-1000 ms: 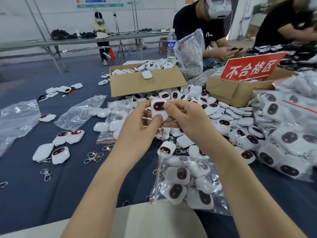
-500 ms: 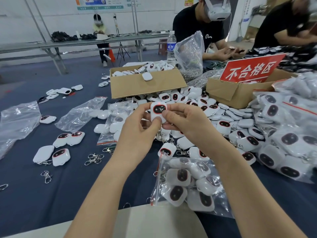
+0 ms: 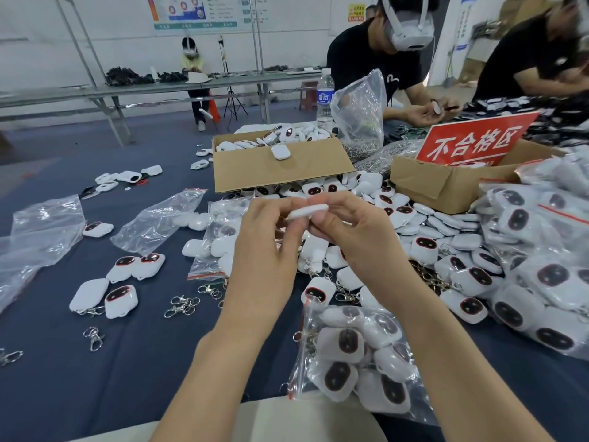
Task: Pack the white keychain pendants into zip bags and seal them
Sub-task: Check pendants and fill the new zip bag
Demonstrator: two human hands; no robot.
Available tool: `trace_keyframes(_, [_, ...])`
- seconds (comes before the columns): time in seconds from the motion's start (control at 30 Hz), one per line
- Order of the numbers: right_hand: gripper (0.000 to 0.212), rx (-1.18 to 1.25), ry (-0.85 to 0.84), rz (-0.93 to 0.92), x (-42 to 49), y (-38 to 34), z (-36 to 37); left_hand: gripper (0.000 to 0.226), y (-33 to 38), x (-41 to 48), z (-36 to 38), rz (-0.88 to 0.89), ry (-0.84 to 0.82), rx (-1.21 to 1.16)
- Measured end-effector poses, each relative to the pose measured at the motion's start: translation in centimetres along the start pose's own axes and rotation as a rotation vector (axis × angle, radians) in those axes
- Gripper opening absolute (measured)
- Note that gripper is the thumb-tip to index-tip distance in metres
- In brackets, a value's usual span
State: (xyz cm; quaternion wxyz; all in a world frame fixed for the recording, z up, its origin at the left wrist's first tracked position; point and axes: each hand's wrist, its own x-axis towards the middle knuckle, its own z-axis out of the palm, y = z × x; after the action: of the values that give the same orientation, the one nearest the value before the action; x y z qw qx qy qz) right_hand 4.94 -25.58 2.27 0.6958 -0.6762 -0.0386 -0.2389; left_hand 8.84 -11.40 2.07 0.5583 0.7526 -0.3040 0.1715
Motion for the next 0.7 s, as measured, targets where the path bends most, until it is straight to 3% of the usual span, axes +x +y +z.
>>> trace_keyframes(0.23, [0.016,0.035,-0.021,-0.009,-0.2,0.0,0.0,0.023,0.3,0.3,-0.7,-0.09,0.016,-0.138])
trace_keyframes(0.33, [0.018,0.054,-0.018,0.036,-0.3,0.1,0.1,0.014,0.2,0.5,-1.1,-0.279,-0.11,-0.331])
trace_keyframes(0.4, [0.021,0.074,-0.038,0.074,-0.5,0.2,0.1,0.028,0.2,0.6,-1.3,-0.409,-0.183,-0.473])
trace_keyframes(0.7, [0.041,0.137,-0.127,0.1,-0.8,1.7,-0.1,0.033,-0.1,0.8,-1.6,-0.466,-0.139,-0.419])
